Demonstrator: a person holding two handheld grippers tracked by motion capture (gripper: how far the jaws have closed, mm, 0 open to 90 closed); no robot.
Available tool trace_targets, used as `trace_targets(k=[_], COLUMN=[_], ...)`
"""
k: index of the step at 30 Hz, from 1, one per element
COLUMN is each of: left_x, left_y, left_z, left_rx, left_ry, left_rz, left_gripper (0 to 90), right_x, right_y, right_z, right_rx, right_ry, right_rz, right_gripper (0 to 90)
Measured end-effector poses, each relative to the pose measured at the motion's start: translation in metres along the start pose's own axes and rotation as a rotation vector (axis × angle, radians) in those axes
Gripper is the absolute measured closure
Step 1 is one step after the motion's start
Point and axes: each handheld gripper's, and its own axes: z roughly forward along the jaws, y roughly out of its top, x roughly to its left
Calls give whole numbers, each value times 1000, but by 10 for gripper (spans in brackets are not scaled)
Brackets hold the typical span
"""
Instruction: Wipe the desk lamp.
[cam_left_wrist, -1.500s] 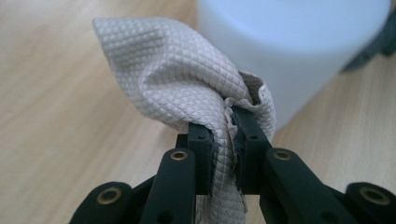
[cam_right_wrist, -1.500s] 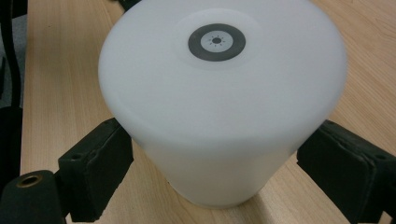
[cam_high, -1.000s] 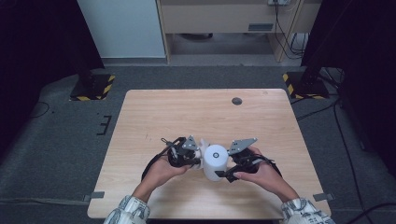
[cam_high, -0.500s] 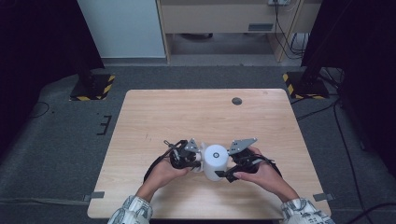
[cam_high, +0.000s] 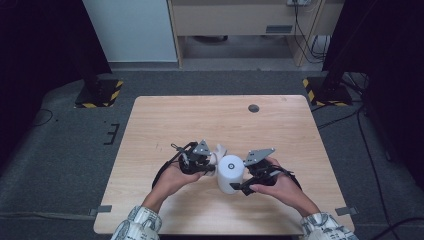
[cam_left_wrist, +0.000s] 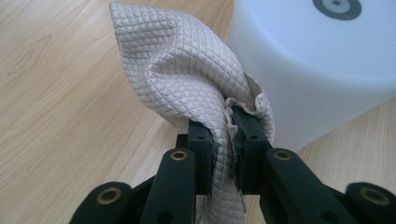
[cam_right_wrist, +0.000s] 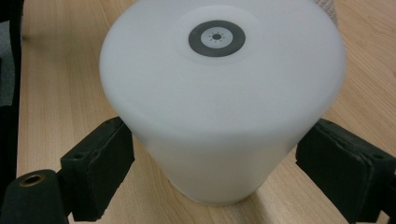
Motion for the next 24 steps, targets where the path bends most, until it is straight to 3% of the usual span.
trace_targets(k=[16, 24], left_x=[-1, 2], left_y=[-12, -1], left_z=[21, 9], left_rx=[64, 25], left_ry=[-6, 7], left_rz=[-4, -2], left_gripper=[790, 790], right_x=[0, 0], right_y=[0, -1], right_z=[0, 0], right_rx=[-2, -4], right_ry=[-2, -2], right_rz=[1, -2], right_gripper=[120, 122])
